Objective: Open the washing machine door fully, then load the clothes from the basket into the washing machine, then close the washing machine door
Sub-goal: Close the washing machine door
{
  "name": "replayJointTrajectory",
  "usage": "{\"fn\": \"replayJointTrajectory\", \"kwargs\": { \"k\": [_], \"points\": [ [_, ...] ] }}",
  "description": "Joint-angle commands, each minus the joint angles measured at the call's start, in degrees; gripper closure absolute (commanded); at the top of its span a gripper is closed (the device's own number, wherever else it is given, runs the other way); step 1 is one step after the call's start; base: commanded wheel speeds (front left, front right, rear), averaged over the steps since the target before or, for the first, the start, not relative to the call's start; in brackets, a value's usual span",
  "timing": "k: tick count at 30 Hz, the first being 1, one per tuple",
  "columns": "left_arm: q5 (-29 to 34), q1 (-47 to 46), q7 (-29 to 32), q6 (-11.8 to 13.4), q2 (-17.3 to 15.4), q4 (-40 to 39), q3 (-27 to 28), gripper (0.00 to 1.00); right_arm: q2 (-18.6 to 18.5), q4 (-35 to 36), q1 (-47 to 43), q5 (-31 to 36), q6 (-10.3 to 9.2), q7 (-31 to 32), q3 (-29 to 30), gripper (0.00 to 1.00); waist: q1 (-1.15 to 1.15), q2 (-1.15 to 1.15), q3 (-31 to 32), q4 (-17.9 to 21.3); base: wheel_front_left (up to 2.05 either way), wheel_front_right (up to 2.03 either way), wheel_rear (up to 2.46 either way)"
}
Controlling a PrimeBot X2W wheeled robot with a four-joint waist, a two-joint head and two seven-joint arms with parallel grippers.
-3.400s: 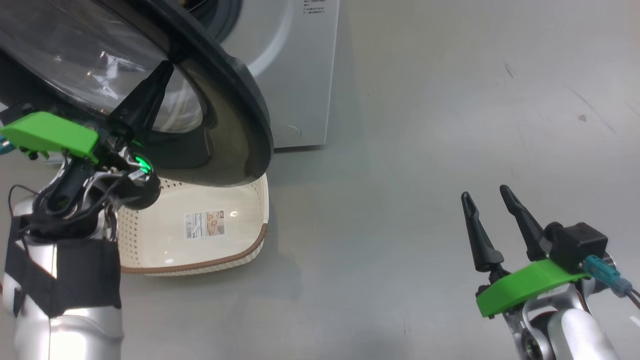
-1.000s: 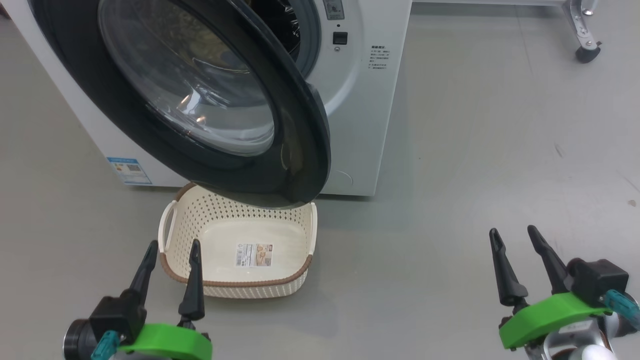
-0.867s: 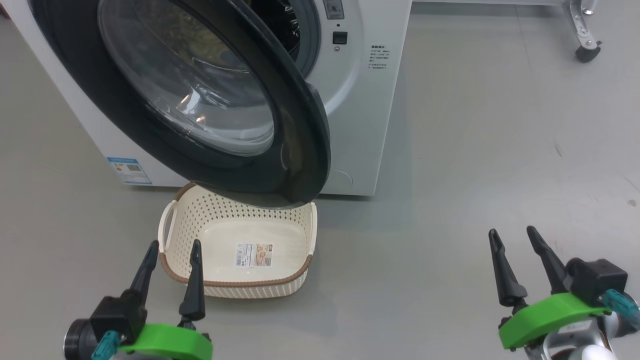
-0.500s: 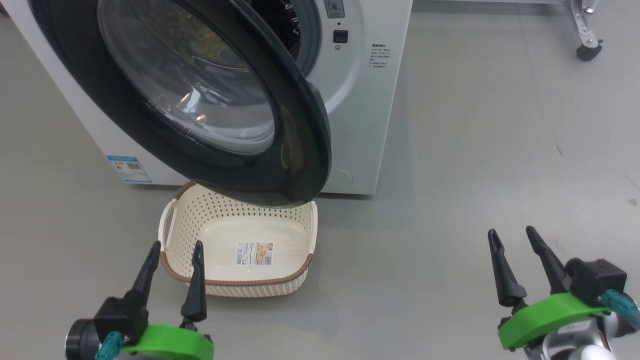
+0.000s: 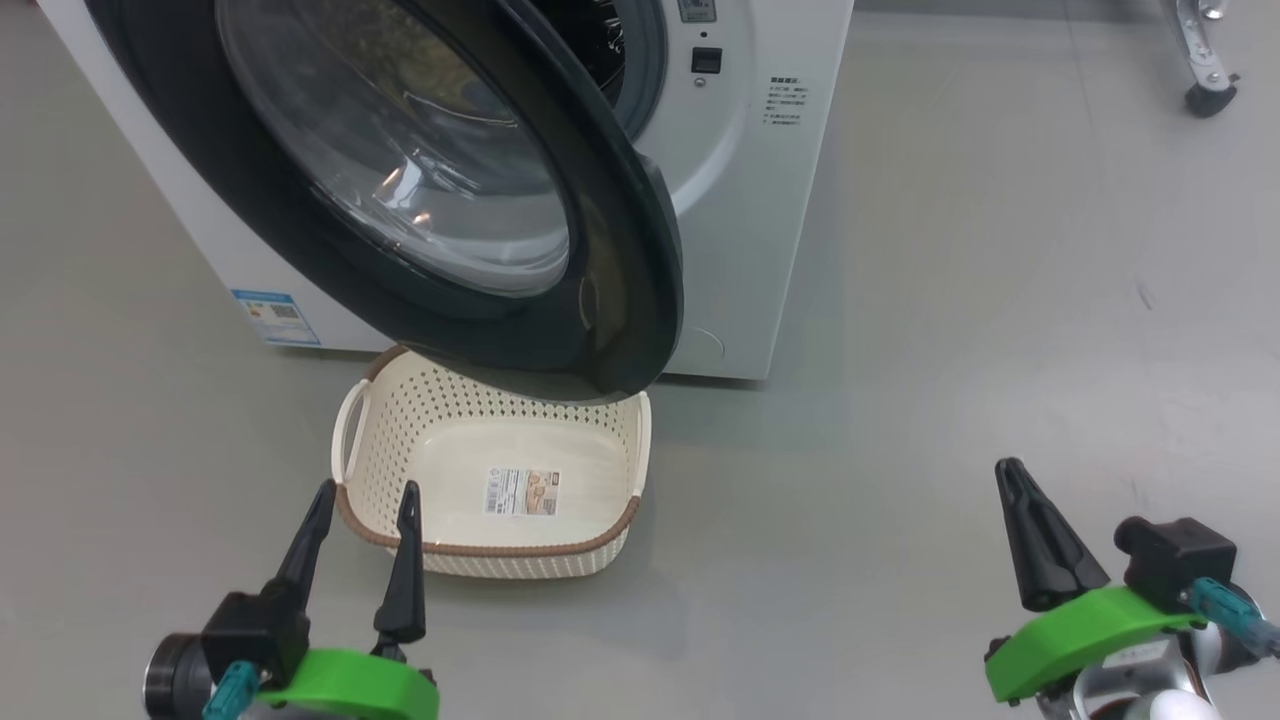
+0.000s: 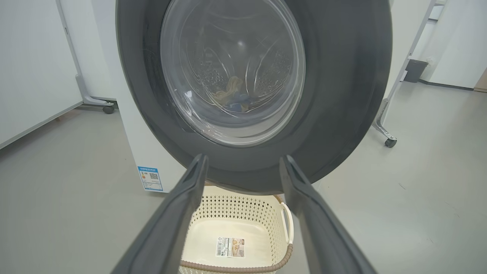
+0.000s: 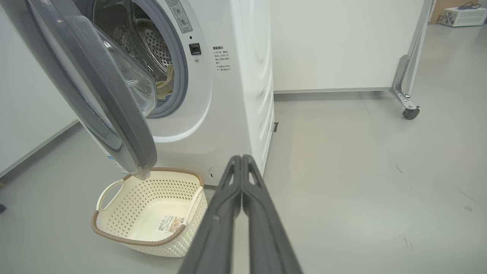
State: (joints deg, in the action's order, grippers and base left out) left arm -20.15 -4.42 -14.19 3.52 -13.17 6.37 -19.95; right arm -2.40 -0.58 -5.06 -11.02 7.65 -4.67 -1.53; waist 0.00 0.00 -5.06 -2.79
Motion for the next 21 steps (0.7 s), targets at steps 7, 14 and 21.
{"fn": "replayJointTrajectory", "kwargs": {
  "k": [7,14,21],
  "points": [
    [1.0,-4.2,-0.8,-0.7,0.2,-1.2,1.5,0.0,-0.5,-0.4,4.6,0.0,-0.16,-0.2,-3.7,1.0,0.0,0.0,-1.3,-2.7,0.0,0.0,0.0],
    [1.8,-6.4,-0.8,-2.1,1.8,-0.5,0.3,0.0,-0.5,-6.2,9.2,-0.5,-0.16,-1.1,-9.7,1.0,0.0,0.0,-2.7,-7.0,0.0,0.0,0.0],
    [3.0,-9.2,-0.8,-3.9,4.4,0.3,-1.1,0.0,-0.5,-14.4,16.3,-1.3,-0.16,-2.5,-14.7,1.0,0.0,0.0,-5.3,-12.0,0.0,0.0,0.0]
  ]
}}
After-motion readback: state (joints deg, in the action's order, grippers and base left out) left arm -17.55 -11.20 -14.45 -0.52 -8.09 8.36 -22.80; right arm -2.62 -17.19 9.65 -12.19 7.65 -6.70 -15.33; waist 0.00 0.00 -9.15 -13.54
